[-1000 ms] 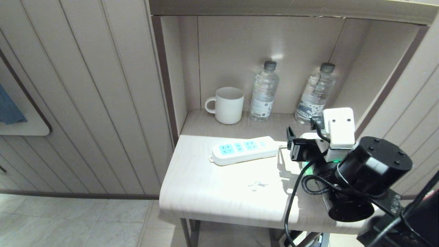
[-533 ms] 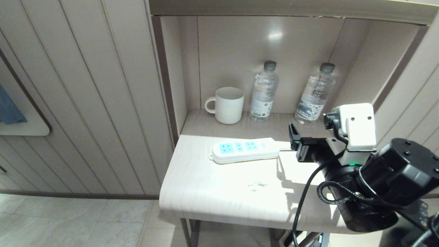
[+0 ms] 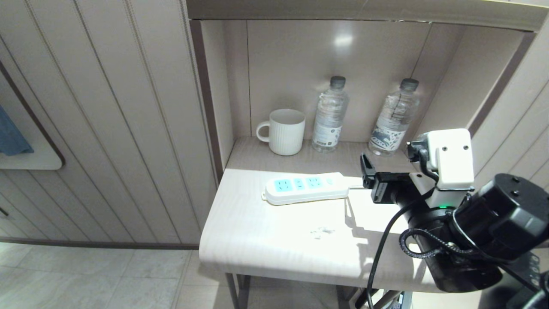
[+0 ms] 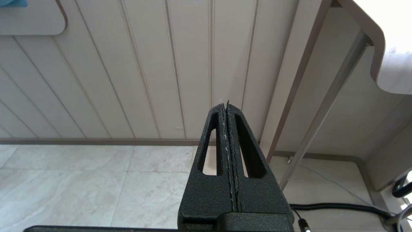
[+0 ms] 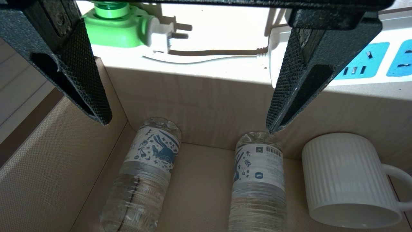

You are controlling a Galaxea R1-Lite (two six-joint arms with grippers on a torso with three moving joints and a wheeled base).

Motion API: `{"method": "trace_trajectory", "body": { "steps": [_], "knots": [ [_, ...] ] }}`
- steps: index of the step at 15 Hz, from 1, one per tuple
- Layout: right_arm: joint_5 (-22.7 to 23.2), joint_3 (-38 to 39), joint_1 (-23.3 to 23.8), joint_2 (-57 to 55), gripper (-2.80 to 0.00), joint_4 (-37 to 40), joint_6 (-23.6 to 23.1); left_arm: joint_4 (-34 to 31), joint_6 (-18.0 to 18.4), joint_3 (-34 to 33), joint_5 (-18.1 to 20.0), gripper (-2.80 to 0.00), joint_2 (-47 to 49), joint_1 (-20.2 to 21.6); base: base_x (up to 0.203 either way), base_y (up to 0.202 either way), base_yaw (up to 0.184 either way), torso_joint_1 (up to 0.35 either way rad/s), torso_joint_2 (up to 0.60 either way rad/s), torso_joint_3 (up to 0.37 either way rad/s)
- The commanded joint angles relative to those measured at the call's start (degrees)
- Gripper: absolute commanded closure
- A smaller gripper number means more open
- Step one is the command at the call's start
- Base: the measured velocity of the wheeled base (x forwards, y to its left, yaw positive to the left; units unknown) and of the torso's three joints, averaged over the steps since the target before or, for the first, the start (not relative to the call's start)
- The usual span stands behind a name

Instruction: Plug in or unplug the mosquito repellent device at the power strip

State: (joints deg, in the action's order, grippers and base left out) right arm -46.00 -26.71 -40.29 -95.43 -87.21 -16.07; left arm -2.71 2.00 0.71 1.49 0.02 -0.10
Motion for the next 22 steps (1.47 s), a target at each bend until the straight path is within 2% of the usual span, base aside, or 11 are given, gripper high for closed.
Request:
{"method": "trace_trajectory", "body": {
  "steps": [1, 2, 7, 10, 11, 16, 18, 20, 21, 22],
  "knots": [
    [-0.2, -0.1, -0.1, 0.5, -2.80, -2.4, -0.7, 0.0, 0.0, 0.0, 0.0, 0.00, 0.0, 0.0, 0.000, 0.000, 0.000, 0.000, 0.00, 0.000],
    [-0.2, -0.1, -0.1, 1.1, 0.00, -2.4, -1.2, 0.0, 0.0, 0.0, 0.0, 0.00, 0.0, 0.0, 0.000, 0.000, 0.000, 0.000, 0.00, 0.000],
    [-0.5, 0.5, -0.7, 3.7, 0.00, 0.5, -2.4, 0.0, 0.0, 0.0, 0.0, 0.00, 0.0, 0.0, 0.000, 0.000, 0.000, 0.000, 0.00, 0.000],
    [-0.8, -0.2, -1.0, 7.5, 0.00, 6.4, -2.6, 0.0, 0.0, 0.0, 0.0, 0.00, 0.0, 0.0, 0.000, 0.000, 0.000, 0.000, 0.00, 0.000],
    [-0.9, -1.0, -1.1, 9.7, 0.00, 9.7, -2.5, 0.0, 0.0, 0.0, 0.0, 0.00, 0.0, 0.0, 0.000, 0.000, 0.000, 0.000, 0.00, 0.000],
    [-2.5, -8.1, -3.2, 23.9, 0.00, 37.8, -1.9, 0.0, 0.0, 0.0, 0.0, 0.00, 0.0, 0.0, 0.000, 0.000, 0.000, 0.000, 0.00, 0.000],
    [-5.7, -9.0, -2.8, 29.4, 0.00, 45.9, -1.8, 0.0, 0.0, 0.0, 0.0, 0.00, 0.1, 0.0, 0.000, 0.000, 0.000, 0.000, 0.00, 0.000],
    [-7.6, -8.0, -0.6, 36.7, 0.00, 49.6, -1.8, 0.0, 0.0, 0.0, 0.0, 0.00, 0.0, 0.0, 0.000, 0.000, 0.000, 0.000, 0.00, 0.000],
    [-8.1, -7.5, 2.8, 39.8, 0.00, 51.4, -1.8, 0.0, 0.0, 0.0, 0.0, 0.00, 0.0, 0.0, 0.000, 0.000, 0.000, 0.000, 0.00, 0.000],
    [-8.2, -7.0, 8.5, 42.1, 0.00, 53.5, -1.8, 0.0, 0.0, 0.0, 0.0, 0.00, 0.0, 0.0, 0.000, 0.000, 0.000, 0.000, 0.00, 0.000]
  ]
}}
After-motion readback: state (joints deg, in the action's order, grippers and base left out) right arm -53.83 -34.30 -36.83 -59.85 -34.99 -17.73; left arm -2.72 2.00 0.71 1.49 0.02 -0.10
